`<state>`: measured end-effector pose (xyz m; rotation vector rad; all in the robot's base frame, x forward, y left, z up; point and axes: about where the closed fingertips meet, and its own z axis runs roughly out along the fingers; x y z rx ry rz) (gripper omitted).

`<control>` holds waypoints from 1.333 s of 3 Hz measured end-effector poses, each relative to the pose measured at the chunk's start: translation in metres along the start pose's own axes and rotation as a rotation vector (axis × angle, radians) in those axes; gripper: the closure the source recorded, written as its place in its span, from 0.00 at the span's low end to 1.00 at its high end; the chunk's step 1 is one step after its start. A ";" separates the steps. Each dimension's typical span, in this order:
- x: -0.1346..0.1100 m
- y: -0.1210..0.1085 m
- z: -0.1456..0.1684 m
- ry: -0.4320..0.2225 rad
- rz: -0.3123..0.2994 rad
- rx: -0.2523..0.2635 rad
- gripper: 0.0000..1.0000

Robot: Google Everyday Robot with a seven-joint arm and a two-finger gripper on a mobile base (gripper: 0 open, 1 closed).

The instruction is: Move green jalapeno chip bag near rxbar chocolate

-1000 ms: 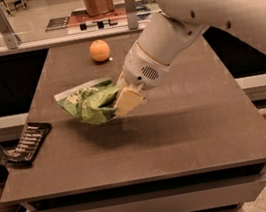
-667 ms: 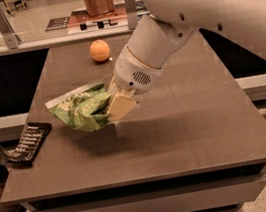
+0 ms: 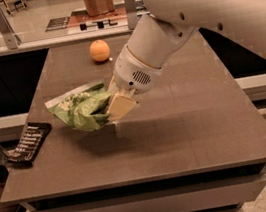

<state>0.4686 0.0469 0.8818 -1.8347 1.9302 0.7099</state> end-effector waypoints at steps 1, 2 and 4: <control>-0.001 0.001 0.000 0.001 -0.003 0.000 0.35; -0.002 0.002 0.000 0.002 -0.006 0.001 0.12; -0.003 0.003 0.000 0.004 -0.009 0.001 0.00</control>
Offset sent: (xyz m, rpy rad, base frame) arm -0.0010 0.0009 0.0006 -0.0009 -0.0018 0.0020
